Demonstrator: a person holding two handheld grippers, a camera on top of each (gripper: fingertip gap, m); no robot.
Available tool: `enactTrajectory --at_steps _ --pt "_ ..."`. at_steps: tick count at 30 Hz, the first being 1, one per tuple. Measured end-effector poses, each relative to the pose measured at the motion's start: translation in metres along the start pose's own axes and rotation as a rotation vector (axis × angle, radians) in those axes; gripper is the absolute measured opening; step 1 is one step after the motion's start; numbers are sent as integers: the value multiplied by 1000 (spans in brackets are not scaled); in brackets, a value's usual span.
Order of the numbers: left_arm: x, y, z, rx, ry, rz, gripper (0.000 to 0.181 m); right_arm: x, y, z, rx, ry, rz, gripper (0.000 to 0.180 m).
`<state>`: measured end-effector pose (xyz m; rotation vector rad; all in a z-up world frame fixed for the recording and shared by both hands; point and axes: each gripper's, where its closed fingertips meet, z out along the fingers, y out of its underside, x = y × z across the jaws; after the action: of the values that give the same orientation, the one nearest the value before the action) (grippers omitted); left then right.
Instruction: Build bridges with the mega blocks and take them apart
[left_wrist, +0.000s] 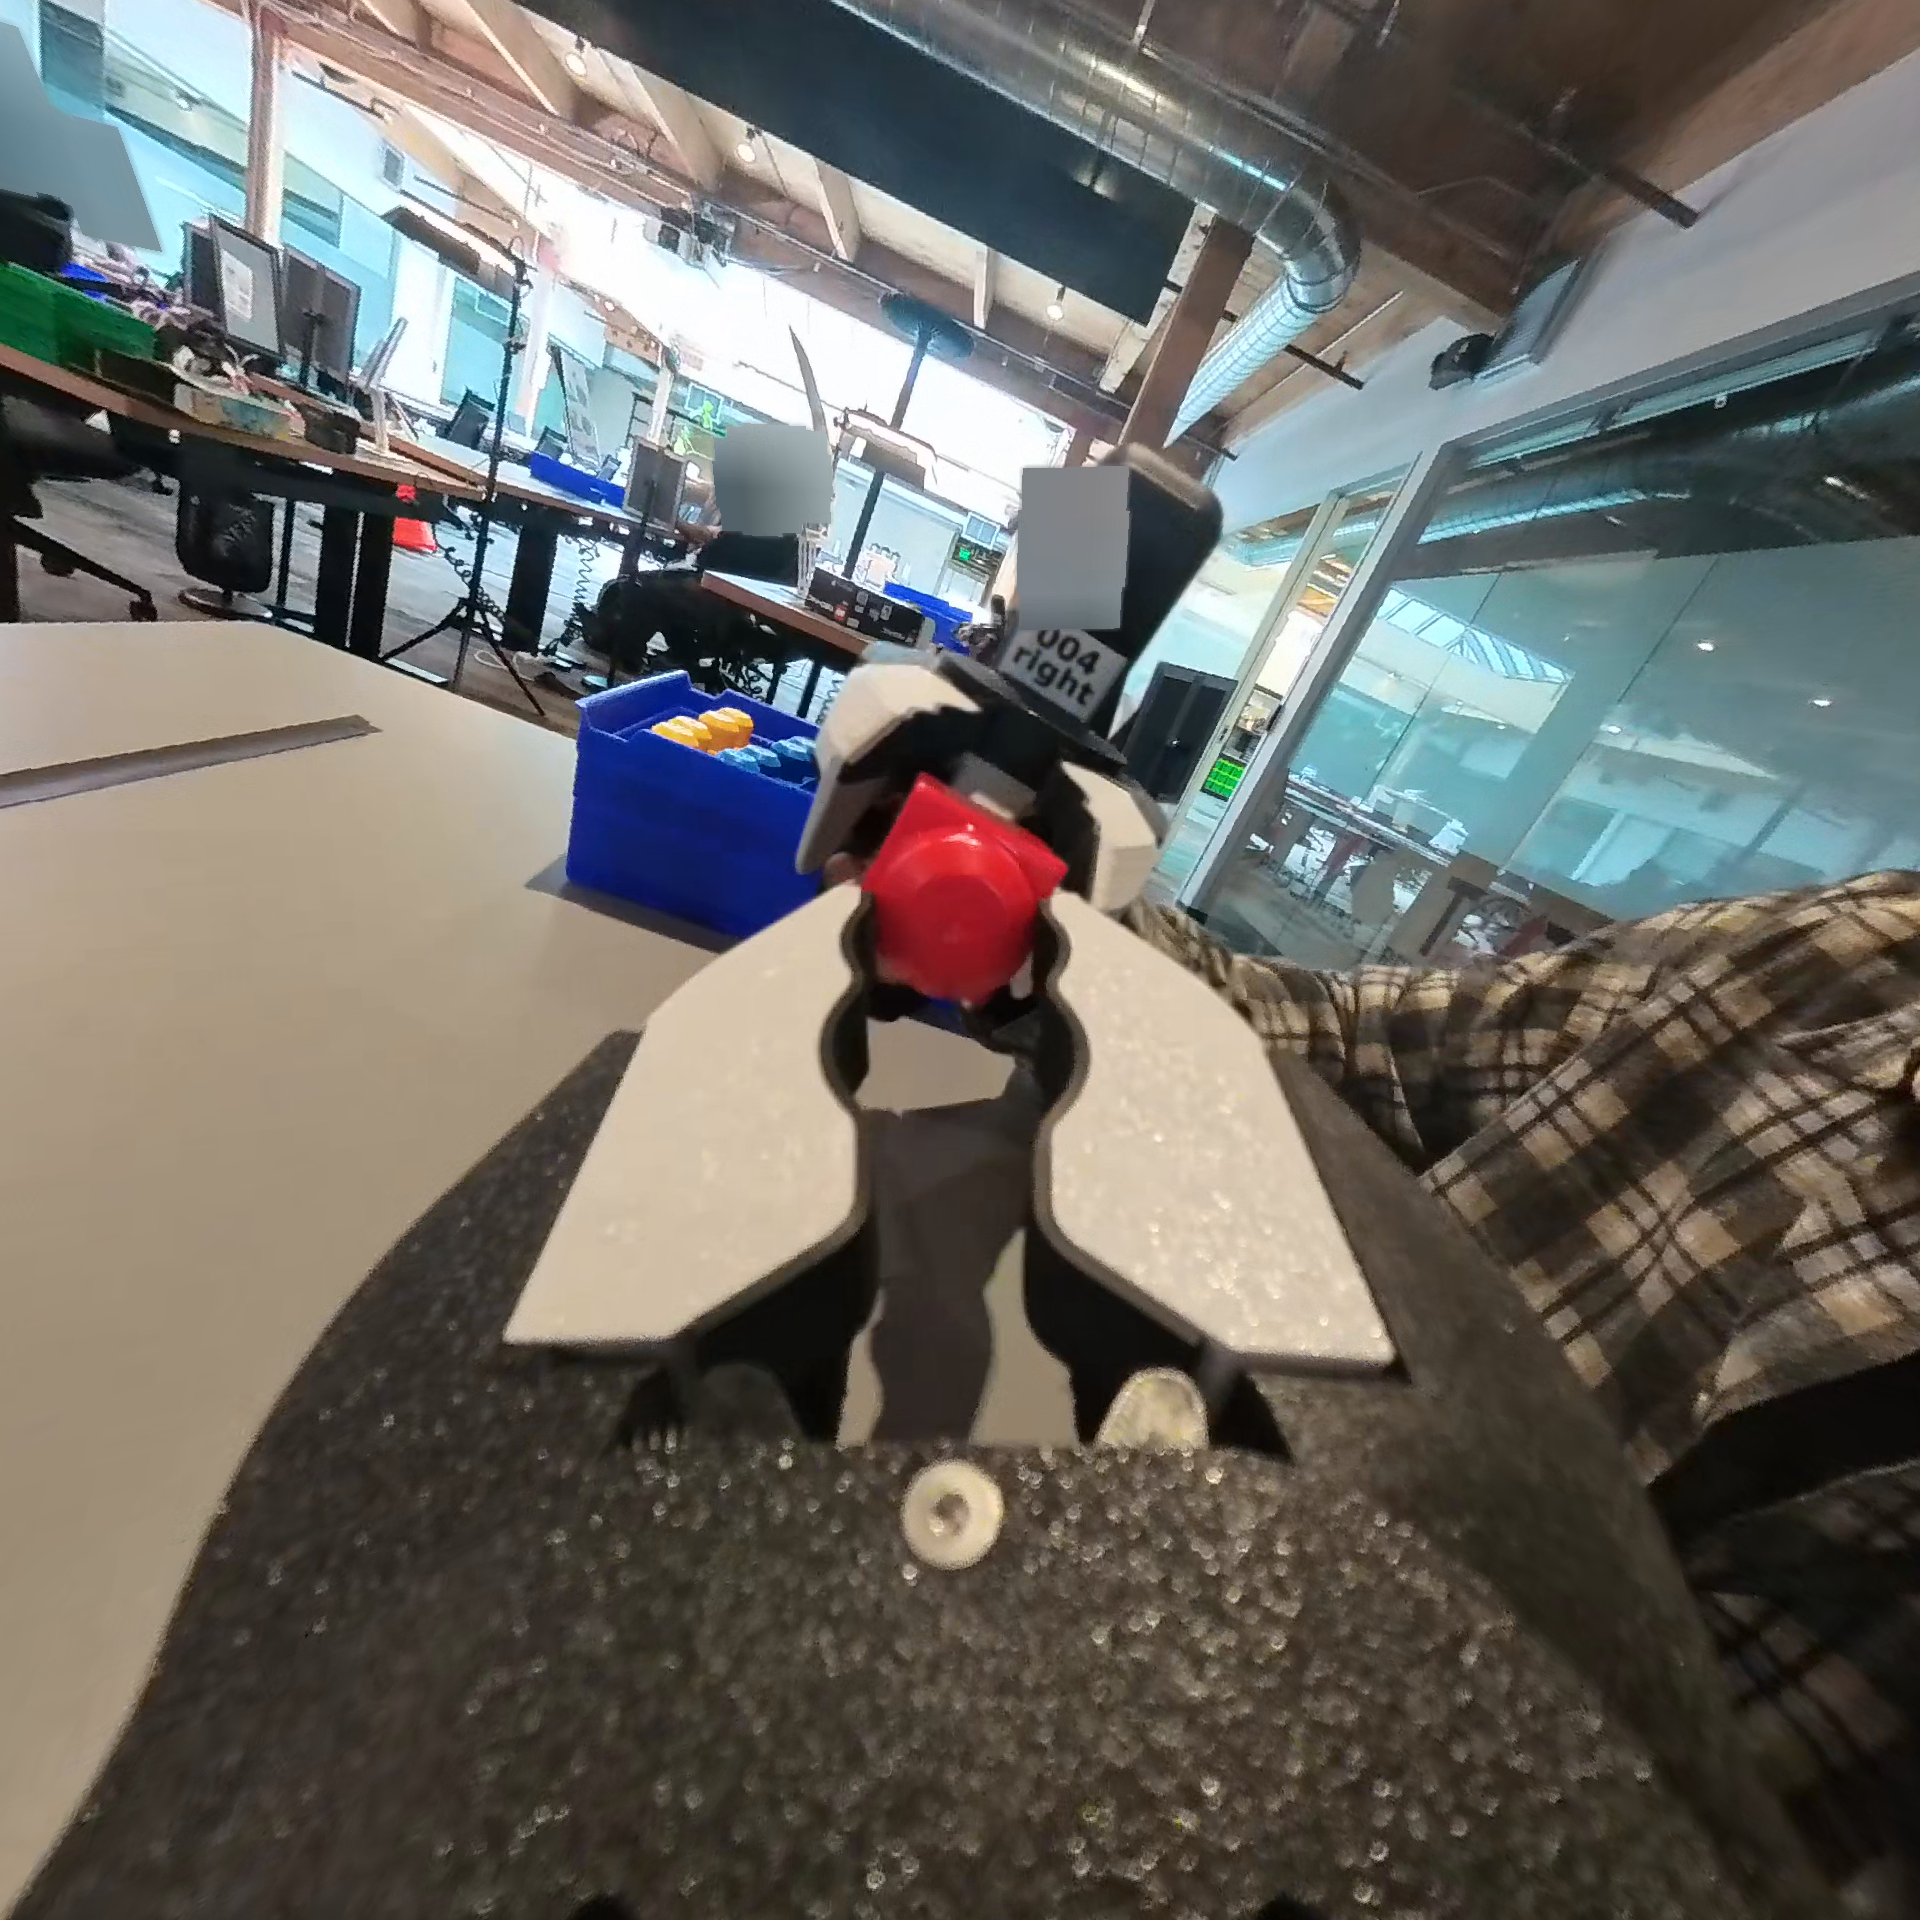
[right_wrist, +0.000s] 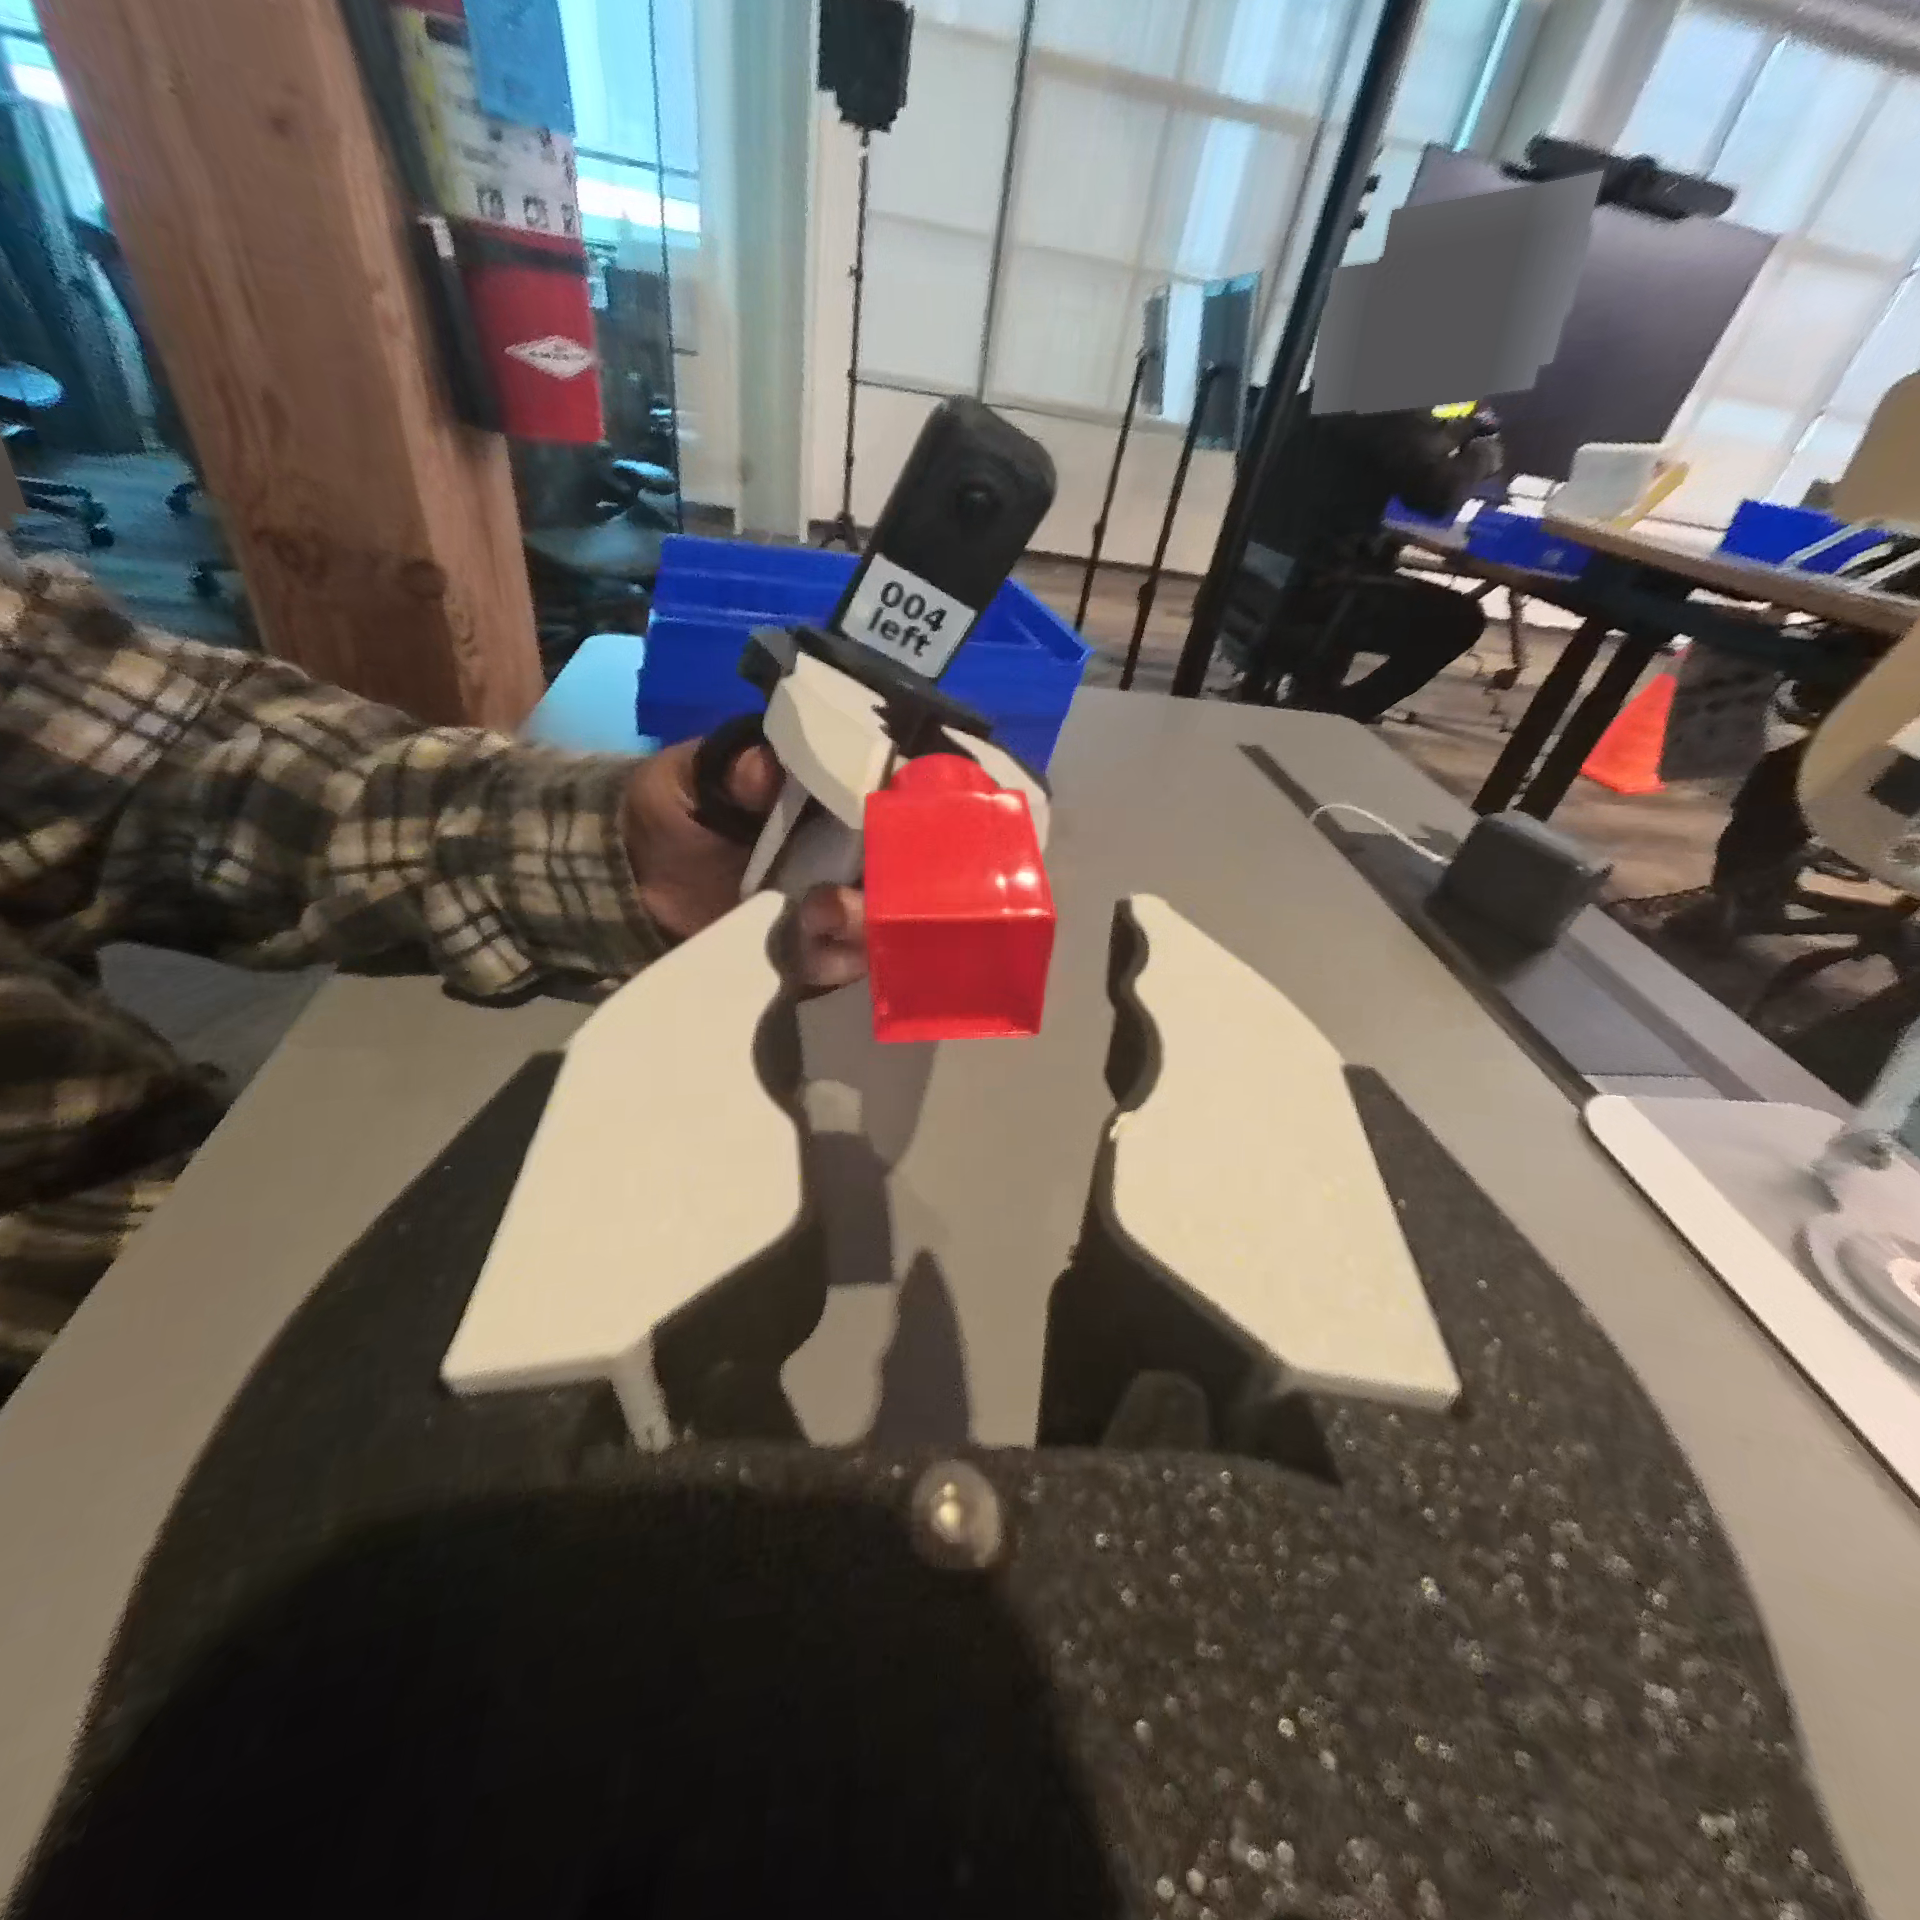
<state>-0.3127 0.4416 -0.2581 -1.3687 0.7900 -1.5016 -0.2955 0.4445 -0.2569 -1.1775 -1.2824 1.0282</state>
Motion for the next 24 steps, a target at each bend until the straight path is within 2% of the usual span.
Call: enactTrajectory --at_steps 1,3,7,8,9,10,12,17,20,24 --pt "1 -1 -1 9 5 -3 28 1 2 4 -17 -9 4 56" --pt "2 1 -3 8 18 -9 28 -2 5 9 -37 -52 5 35" --pt "-5 8 -10 -42 6 -22 29 0 10 14 -87 -83 -14 35" --pt "-12 10 -15 -68 -19 -25 33 2 15 15 -115 -81 -20 35" --pt "-21 11 -23 -89 -60 -19 48 7 21 16 -151 -73 -20 34" --pt "-31 11 -33 -105 -109 2 56 11 30 16 -189 -67 -12 34" --pt "-47 7 -58 -94 -198 49 58 21 55 18 -287 -56 25 34" --pt "-60 -8 -91 -4 -254 37 54 31 112 39 -492 -85 101 35" --pt "-62 -9 -95 -12 -279 55 49 32 131 52 -590 -119 78 35" --pt "-60 -10 -94 -18 -273 66 47 30 153 50 -684 -161 71 35"
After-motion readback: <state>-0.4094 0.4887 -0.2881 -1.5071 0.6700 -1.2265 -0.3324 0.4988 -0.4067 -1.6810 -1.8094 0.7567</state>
